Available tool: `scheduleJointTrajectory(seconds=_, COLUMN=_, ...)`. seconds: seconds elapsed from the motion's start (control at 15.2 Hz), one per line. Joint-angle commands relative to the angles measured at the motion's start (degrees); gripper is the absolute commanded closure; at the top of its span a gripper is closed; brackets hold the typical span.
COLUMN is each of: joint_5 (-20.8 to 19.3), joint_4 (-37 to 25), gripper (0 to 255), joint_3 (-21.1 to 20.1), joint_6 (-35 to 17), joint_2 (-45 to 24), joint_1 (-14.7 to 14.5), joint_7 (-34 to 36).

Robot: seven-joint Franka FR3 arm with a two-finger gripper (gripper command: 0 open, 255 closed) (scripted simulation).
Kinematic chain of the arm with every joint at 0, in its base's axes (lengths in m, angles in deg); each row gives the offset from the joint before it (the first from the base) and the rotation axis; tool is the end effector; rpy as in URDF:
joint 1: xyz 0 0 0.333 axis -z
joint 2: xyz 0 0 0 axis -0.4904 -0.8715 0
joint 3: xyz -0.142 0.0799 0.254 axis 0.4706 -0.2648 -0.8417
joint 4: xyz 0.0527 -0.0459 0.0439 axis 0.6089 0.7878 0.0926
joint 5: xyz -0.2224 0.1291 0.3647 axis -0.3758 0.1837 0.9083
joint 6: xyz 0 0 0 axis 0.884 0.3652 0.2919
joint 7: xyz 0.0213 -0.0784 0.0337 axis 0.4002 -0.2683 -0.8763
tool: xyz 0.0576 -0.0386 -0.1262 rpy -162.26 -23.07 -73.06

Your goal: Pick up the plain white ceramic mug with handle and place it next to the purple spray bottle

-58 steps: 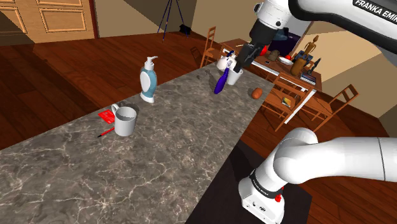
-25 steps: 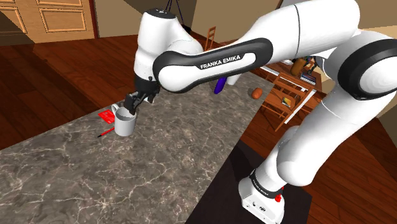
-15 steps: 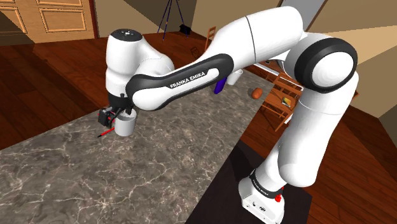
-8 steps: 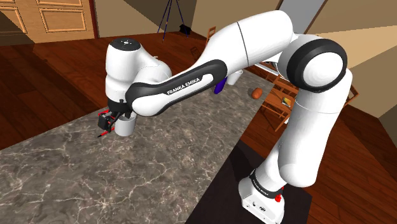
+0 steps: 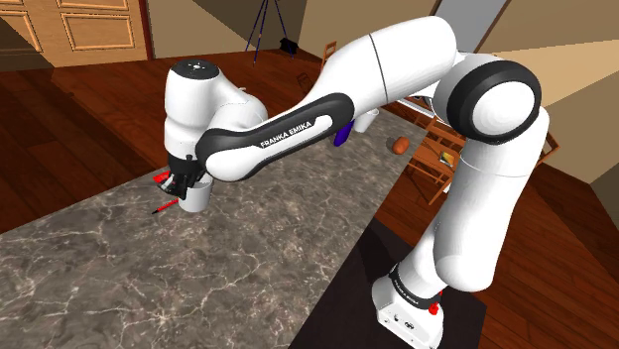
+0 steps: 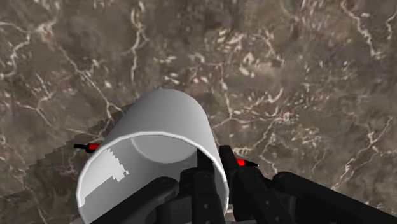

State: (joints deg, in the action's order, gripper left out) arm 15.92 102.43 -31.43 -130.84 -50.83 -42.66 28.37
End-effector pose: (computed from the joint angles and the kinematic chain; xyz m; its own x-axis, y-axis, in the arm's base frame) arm 0.5613 0.3742 0.2674 0.9395 0.2910 0.1810 0.2919 -0.9562 0.0220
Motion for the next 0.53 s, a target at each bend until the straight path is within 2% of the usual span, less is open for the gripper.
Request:
scheduleJointTrajectory(seconds=0.0, joint_5=0.00, joint_4=0.00, gripper=255, joint_3=0.00, joint_6=0.00, joint_2=0.00, joint_1=0.00, joint_7=0.00)
scheduleJointTrajectory(seconds=0.46, joint_5=0.61, joint_4=-0.51, gripper=255, joint_3=-0.26, joint_6=1.23, joint_2=0.81, joint_1=0.18, joint_7=-0.48)
